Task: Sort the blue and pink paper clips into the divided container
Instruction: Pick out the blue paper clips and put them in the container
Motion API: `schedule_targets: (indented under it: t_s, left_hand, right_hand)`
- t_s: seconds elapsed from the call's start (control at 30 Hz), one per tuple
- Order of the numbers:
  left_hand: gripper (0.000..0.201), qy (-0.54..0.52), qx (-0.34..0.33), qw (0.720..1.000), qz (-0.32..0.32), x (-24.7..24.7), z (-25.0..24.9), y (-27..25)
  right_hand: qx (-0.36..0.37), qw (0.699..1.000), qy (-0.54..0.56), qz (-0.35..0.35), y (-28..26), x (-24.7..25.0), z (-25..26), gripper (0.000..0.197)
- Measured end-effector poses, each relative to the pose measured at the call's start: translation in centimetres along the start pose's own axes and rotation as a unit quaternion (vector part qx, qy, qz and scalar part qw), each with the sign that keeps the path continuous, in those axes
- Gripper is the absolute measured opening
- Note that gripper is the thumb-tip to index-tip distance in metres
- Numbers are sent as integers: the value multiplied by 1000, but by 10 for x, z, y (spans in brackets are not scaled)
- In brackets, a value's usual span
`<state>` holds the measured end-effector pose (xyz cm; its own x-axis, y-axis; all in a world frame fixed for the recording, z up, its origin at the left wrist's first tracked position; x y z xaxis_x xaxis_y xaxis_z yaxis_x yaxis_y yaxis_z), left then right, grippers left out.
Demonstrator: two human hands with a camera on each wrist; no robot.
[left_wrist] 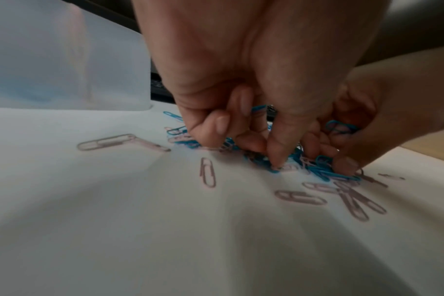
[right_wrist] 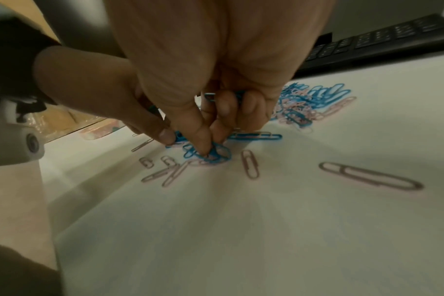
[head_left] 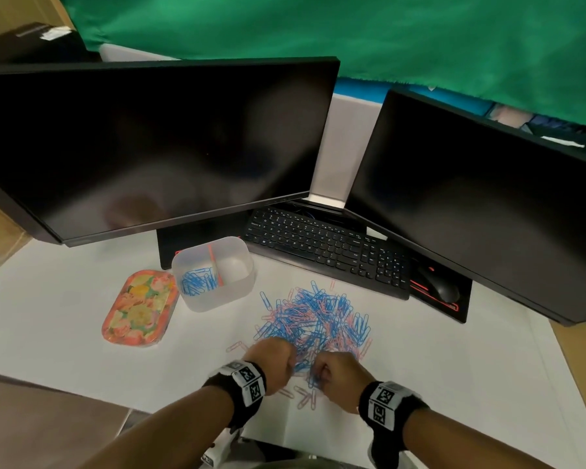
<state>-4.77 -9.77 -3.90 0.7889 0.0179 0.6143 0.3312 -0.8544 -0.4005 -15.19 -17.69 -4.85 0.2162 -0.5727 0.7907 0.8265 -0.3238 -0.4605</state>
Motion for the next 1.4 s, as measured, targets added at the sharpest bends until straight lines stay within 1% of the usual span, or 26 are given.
schedule_targets:
  t_s: [0.13, 0.2, 0.27, 0.37, 0.4, 0.47, 0.53, 0.6, 0.63, 0.67, 0.7, 0.77, 0.8, 0.87, 0.93, 1.0, 1.07, 1.13, 1.2, 1.27, 1.3, 1.33, 1.4]
  left_hand:
    - [18, -90, 3, 996, -21, 12, 6, -2]
    - [25, -123, 0, 992, -38, 20, 10, -3]
    - [26, -166, 1, 985, -50, 29, 16, -5]
    - [25, -231, 17, 969, -82, 45, 25, -10]
    - [24, -266, 28, 959, -96, 52, 28, -12]
    - [25, -350, 50, 926, -128, 69, 34, -18]
    - [24, -430, 72, 886, -159, 91, 37, -25]
    - [28, -495, 90, 844, -185, 114, 41, -32]
    - [30, -509, 92, 832, -199, 126, 44, -34]
    - [31, -503, 91, 831, -219, 137, 47, -37]
    - [27, -470, 87, 845, -239, 149, 51, -38]
    - [24, -379, 91, 882, -264, 174, 57, -43]
    - [22, -329, 104, 898, -274, 185, 60, -44]
    - [21, -223, 131, 921, -291, 207, 65, -42]
    - [23, -157, 170, 932, -279, 219, 69, -35]
    - [24, -144, 197, 937, -252, 221, 72, -28]
    - [26, -159, 204, 935, -242, 220, 78, -25]
    - [31, -206, 201, 919, -268, 222, 88, -27]
    - [31, -275, 194, 889, -311, 226, 102, -34]
    - [21, -342, 185, 856, -340, 223, 115, -41]
    - [19, -360, 179, 847, -348, 222, 119, -43]
    - [20, -367, 172, 843, -353, 222, 122, -46]
    - [22, -360, 171, 848, -349, 221, 122, -52]
  right_hand:
    - [-22, 999, 18, -17, -3, 13, -7, 32]
    - [-31, 998, 41, -23, -3, 19, -10, 36]
    - [-41, 996, 71, -19, -2, 25, -10, 32]
    - [-65, 990, 123, 7, 3, 35, -7, 24]
    - [-77, 984, 161, 17, 6, 38, -5, 24]
    - [-97, 957, 273, 36, 13, 43, 5, 24]
    - [-110, 923, 365, 47, 23, 50, 24, 20]
    - [-116, 899, 419, 61, 33, 57, 49, 19]
    - [-119, 890, 434, 72, 37, 60, 63, 20]
    - [-120, 885, 442, 82, 44, 62, 76, 22]
    - [-119, 882, 446, 90, 50, 65, 89, 22]
    - [-118, 886, 437, 99, 65, 72, 112, 19]
    - [-116, 892, 425, 101, 74, 75, 121, 16]
    - [-107, 905, 400, 98, 91, 84, 140, 12]
    - [-100, 917, 375, 87, 110, 93, 155, 9]
    - [-95, 931, 344, 78, 127, 101, 172, 9]
    - [-81, 942, 317, 78, 143, 105, 190, 11]
    - [-62, 950, 294, 85, 156, 105, 210, 12]
    - [-56, 957, 272, 81, 168, 105, 223, 10]
    - [-62, 963, 251, 76, 178, 105, 228, 13]
    - [-58, 968, 234, 74, 184, 103, 228, 17]
    - [-48, 974, 210, 72, 188, 102, 228, 20]
    - [-30, 981, 176, 71, 189, 103, 228, 22]
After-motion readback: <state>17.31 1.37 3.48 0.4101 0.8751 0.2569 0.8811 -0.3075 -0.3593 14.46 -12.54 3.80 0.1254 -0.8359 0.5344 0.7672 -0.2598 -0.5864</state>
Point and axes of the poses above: each hand's wrist, its own y-axis towards the middle knuckle, its own x-axis out of the back of the hand, z = x × y, the point moved 8 cm from there along y, towards the middle knuckle, and after that the axes turned 15 degrees about -y, right-handed, at the moved point
